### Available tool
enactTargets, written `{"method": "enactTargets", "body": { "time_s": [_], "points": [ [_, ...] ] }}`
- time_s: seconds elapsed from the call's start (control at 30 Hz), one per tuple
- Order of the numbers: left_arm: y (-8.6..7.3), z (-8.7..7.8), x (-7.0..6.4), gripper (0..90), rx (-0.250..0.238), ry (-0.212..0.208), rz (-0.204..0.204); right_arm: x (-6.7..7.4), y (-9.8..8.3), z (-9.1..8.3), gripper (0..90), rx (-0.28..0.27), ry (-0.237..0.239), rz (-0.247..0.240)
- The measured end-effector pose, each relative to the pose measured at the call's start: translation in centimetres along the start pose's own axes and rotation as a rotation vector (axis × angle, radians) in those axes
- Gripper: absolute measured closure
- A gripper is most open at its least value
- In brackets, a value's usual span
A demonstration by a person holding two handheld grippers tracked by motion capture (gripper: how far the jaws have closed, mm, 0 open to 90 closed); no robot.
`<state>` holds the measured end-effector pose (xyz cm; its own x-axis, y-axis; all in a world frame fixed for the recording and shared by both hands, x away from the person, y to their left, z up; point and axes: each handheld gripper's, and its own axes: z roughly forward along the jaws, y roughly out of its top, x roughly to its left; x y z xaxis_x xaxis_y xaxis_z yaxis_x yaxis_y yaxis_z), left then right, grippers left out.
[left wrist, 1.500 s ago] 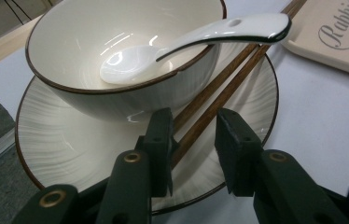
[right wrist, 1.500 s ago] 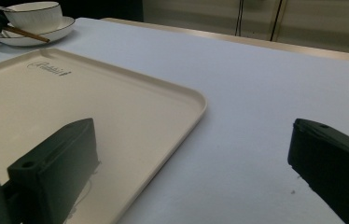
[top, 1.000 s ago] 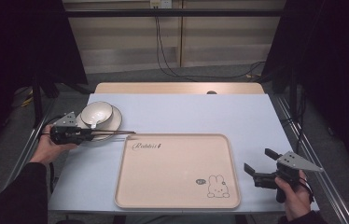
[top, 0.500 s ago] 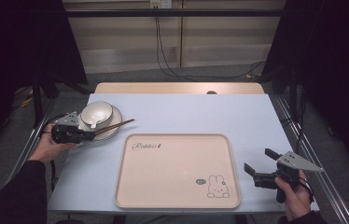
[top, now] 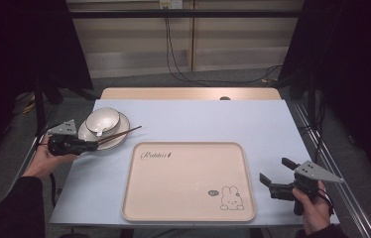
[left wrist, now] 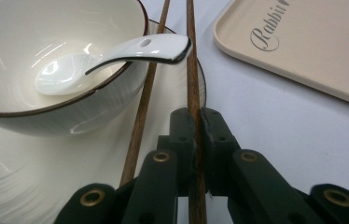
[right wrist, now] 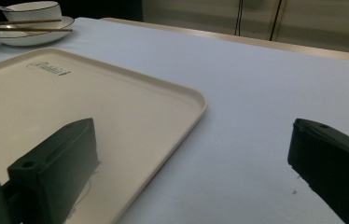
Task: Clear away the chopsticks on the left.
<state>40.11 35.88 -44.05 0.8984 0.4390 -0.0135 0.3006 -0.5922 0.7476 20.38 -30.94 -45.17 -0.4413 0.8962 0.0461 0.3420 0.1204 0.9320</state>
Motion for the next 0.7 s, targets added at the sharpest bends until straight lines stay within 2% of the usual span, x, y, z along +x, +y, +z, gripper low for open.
{"method": "enactTargets", "body": {
  "time_s": [0.2,0.3,0.43,0.47,0.5,0.6,0.63,0.67,0.7],
  "points": [
    [-0.2,-0.9,-0.9,84.2,0.003,0.013,-0.036,0.0,0.0,0.0,1.2,-0.002,0.003,0.008],
    [-0.2,-1.7,-2.0,84.3,-0.022,0.01,-0.086,0.0,0.0,0.0,1.4,-0.004,0.005,0.011],
    [0.2,-2.3,-3.1,84.3,-0.033,0.023,-0.1,0.1,0.0,0.0,1.4,-0.004,0.01,0.011],
    [0.3,-2.5,-3.3,84.3,-0.031,0.032,-0.088,0.1,0.0,0.0,1.4,-0.004,0.01,0.011],
    [0.4,-2.5,-3.7,84.3,-0.041,0.022,-0.118,0.1,0.0,0.0,1.4,-0.005,0.01,0.011],
    [0.6,-2.7,-4.3,84.3,-0.047,0.025,-0.138,0.1,0.1,0.0,1.4,-0.007,0.011,0.007],
    [0.7,-2.8,-5.2,84.3,-0.049,0.035,-0.149,0.1,0.1,0.1,1.5,-0.008,0.01,0.006],
    [0.7,-2.8,-5.5,84.3,-0.05,0.045,-0.157,0.1,0.1,0.1,1.6,-0.006,0.011,0.008],
    [0.7,-2.7,-6.1,84.3,-0.055,0.027,-0.174,0.1,0.1,0.1,1.6,-0.006,0.011,0.007]
  ]
}}
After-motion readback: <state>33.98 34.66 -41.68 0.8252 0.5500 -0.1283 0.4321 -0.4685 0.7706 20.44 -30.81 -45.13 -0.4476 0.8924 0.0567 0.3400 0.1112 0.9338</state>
